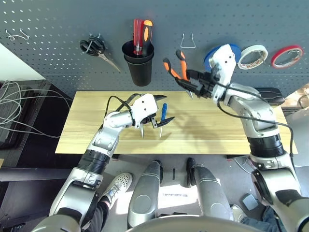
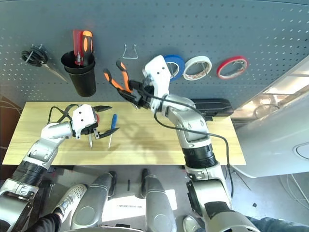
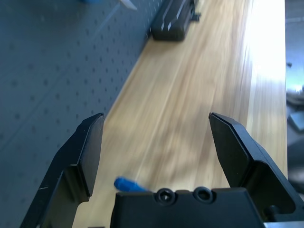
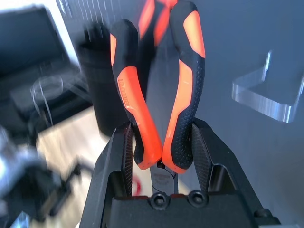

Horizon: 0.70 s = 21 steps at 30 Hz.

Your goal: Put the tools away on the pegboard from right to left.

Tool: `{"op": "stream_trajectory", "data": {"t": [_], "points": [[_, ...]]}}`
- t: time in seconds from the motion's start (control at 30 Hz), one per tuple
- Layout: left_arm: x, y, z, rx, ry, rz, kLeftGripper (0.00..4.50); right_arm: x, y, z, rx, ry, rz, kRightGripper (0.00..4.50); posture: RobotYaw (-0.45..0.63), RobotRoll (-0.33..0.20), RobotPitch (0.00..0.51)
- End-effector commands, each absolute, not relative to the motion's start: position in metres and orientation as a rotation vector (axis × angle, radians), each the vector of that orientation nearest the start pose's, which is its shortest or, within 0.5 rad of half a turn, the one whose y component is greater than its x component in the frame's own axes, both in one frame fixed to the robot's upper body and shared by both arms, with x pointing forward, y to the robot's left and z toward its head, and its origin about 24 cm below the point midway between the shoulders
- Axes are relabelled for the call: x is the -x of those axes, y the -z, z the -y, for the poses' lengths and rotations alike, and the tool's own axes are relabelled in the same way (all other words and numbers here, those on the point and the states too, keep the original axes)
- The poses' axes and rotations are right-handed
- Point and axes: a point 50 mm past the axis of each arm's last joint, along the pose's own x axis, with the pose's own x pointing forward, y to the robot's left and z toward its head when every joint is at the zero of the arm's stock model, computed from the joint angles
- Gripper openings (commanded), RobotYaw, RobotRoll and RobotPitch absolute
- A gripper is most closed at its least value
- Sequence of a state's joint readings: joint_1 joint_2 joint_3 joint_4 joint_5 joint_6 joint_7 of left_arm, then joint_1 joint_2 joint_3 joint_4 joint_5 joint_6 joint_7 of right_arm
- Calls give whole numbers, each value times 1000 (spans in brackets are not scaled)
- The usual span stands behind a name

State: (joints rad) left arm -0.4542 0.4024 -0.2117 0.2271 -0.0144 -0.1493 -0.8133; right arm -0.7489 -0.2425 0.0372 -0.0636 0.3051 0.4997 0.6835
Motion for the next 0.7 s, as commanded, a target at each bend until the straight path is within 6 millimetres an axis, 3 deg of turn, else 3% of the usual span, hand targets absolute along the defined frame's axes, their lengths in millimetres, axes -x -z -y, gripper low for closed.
{"op": "stream_trajectory", "data": {"t": [0.03, 0.47, 0.7], "points": [[-309, -108, -127, -543, 1017, 134, 4500, -322, -247, 87, 75, -954, 344, 1897, 157, 0, 276], [-312, -106, -124, -549, 1026, 129, 4500, -322, -313, 76, 97, -823, 728, 1897, 152, 0, 277], [-312, -105, -125, -551, 1024, 125, 4500, -328, -320, 68, 239, -783, 857, 1897, 155, 0, 277]]}}
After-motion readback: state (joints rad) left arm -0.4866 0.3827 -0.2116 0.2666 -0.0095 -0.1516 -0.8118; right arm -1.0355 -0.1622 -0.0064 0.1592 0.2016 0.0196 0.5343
